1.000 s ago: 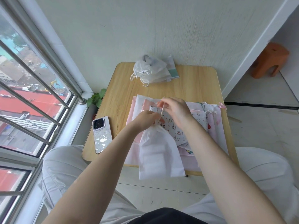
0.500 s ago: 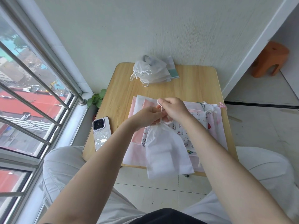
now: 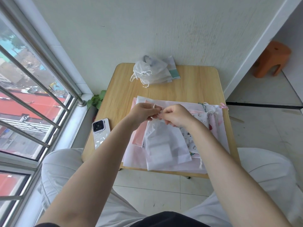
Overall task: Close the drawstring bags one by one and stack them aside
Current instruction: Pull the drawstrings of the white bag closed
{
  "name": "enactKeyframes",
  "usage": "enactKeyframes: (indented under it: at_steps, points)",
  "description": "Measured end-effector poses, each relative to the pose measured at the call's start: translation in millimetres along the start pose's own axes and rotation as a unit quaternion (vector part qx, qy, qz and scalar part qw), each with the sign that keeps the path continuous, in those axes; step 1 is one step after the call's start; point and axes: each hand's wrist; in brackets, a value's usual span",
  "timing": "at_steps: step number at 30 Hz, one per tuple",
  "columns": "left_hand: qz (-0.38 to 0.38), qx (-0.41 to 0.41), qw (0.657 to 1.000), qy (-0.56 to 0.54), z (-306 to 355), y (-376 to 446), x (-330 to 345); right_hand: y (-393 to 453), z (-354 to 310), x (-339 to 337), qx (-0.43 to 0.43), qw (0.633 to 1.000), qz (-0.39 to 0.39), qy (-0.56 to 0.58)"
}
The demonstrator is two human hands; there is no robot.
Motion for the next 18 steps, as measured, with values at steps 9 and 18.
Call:
enactKeyframes:
  at_steps: [9,18]
  points:
    - [0.021,0.013,0.996,0.085,3,-2,-3,11,7,-6,-0.046,0.99,0.098,-0.093]
    - [0.061,0.086,0.968,0.229,7,-3,-4,21,10,9,0.006,0.989,0.017,0.147]
Point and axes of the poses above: each hand's wrist, its own y-axis towards the middle knuckle, its own x-axis out of the palm, z = x × y, and after that the axes turned 6 degrees about y, right-handed
